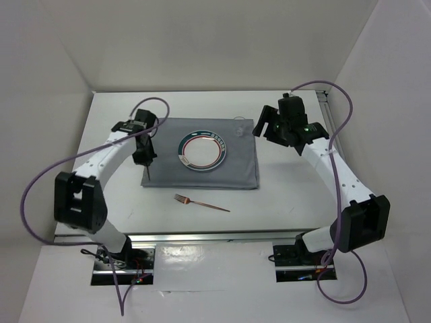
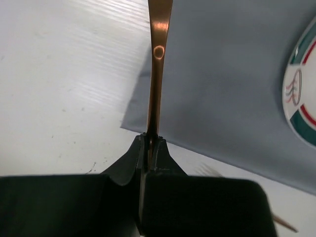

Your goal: Set the dinner table for one person

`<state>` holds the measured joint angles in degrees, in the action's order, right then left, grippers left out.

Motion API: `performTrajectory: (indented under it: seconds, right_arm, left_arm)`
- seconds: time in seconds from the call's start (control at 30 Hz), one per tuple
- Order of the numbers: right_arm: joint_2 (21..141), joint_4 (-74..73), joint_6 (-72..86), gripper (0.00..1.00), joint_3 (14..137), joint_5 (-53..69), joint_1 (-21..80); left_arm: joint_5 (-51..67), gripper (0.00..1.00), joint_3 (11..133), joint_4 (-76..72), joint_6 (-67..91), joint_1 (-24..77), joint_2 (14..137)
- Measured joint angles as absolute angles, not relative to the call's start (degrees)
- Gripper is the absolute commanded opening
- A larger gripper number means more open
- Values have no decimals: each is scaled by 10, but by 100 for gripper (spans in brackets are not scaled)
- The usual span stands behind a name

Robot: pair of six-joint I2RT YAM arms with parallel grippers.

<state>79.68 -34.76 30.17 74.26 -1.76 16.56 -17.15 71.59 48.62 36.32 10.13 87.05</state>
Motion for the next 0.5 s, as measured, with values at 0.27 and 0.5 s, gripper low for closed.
performTrajectory:
  seconds: [0.27,0.5]
  right_arm:
    - [766,-376,304,83,723,-24,161]
    - [738,-397,304,83,687,-30,155]
  left_arm:
    - [-116,0,833,487,297,178,1041]
    - [-119,0,914,497,284,185,1132]
